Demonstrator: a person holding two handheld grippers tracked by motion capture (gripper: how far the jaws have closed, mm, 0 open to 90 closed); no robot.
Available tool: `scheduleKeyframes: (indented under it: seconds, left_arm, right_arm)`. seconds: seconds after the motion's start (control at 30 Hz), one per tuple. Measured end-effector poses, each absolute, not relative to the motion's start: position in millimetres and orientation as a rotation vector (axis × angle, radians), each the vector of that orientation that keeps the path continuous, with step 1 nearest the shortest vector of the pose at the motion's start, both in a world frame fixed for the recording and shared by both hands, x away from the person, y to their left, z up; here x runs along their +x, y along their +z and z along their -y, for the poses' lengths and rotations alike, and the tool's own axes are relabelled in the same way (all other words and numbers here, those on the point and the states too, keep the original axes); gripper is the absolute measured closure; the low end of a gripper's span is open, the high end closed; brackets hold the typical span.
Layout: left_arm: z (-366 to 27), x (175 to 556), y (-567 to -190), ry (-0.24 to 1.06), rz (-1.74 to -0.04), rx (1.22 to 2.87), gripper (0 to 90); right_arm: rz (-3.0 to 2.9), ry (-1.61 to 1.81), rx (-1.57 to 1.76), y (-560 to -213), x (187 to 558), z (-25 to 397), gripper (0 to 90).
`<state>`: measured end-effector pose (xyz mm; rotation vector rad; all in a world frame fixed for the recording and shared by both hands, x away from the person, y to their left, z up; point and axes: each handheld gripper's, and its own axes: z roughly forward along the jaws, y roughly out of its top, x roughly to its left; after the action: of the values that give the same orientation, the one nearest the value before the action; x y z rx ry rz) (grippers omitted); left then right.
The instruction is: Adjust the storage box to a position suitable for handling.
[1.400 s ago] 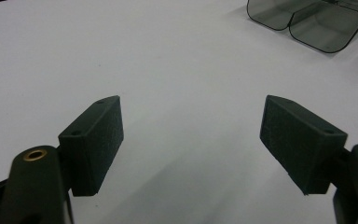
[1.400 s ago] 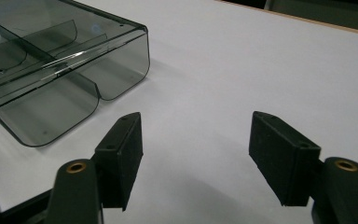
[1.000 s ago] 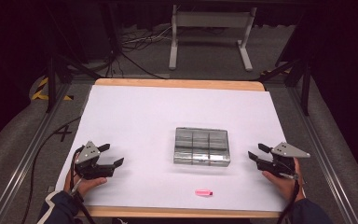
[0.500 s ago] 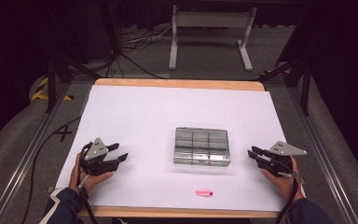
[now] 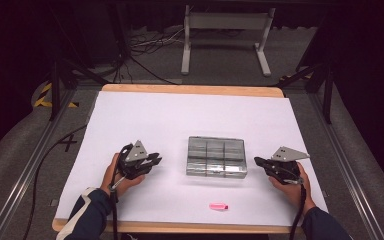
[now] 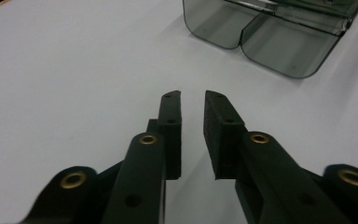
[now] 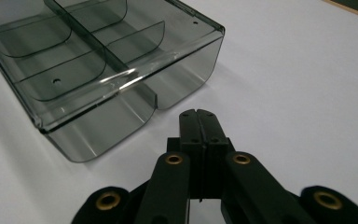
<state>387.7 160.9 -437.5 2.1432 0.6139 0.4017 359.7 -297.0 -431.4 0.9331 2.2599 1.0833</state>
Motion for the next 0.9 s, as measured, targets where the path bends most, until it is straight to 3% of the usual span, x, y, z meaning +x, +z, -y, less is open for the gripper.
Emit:
scheduleKeyframes:
  seconds: [0.17, 0.57, 0.9]
  left_arm:
    - [-132, 396, -439, 0.377, -0.560, 2.180, 90.0]
    - [-95, 409, -448, 0.374, -0.535, 2.259, 90.0]
    - [-87, 410, -452, 0.369, -0.501, 2.278, 90.0]
  right_arm:
    - [-2.281, 1.090, 0.925, -432, 368, 291, 90.0]
    - [-2.335, 1.070, 0.930, -438, 385, 278, 90.0]
    - [-2.345, 1.100, 0.930, -443, 388, 275, 90.0]
